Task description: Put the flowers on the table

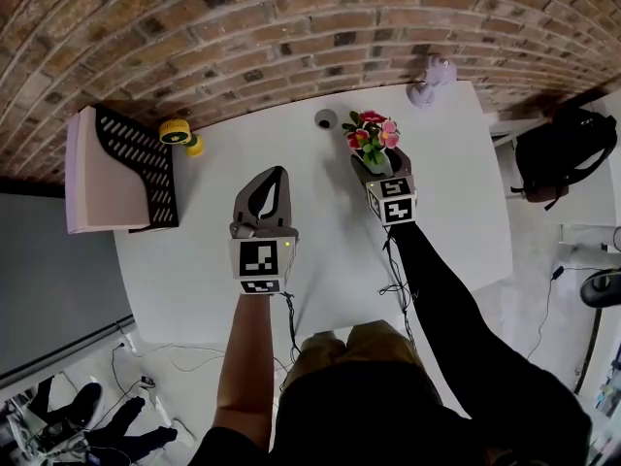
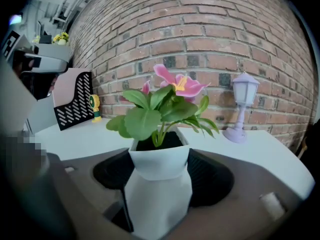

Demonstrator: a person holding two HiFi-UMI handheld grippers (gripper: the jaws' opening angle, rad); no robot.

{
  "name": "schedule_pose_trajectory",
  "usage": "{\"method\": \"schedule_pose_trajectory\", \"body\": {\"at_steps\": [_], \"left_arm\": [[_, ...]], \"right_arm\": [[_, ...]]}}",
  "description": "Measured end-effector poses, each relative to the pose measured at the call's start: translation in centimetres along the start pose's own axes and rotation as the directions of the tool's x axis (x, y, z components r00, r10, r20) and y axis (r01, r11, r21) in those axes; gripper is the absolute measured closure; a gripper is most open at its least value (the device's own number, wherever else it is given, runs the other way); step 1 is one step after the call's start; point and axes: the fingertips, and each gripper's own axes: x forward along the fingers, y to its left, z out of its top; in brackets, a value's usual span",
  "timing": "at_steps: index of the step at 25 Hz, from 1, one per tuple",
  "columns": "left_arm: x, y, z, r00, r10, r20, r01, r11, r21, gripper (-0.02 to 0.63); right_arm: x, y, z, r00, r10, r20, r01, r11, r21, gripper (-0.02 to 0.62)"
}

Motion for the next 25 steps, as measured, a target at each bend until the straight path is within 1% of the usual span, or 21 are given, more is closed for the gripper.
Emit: {"method": "schedule_pose_trajectory", "body": {"at_steps": [6, 13, 19, 25], "left_arm": [[-0.2, 0.1, 0.0, 1.0, 0.005, 0.003, -0.005, 1.0, -0.001, 0.6], [-0.5, -0.3, 0.2, 1.0, 0.001, 0.017, -0.002, 1.0, 0.002, 0.6], [-1.2, -1.1, 1.4, 0.999, -0.009, 0.031, 0.009, 1.0, 0.002, 0.6], [-2.7, -2.2, 3.2, 0.997, -0.022, 0.07, 0.021, 1.0, 0.008, 0.6]], "right_arm": [[0.2, 0.0, -0.6, 1.0, 0.021, 0.003, -0.021, 0.999, 0.038, 0.262], [-0.8, 0.9, -1.0, 0.997, 0.081, -0.019, -0.081, 0.997, 0.012, 0.256], [-3.8, 0.9, -1.3, 0.998, 0.066, -0.012, -0.066, 0.998, 0.02, 0.255], [-7.9, 1.8, 0.5, 0.998, 0.044, 0.037, -0.044, 0.999, 0.001, 0.255]]}}
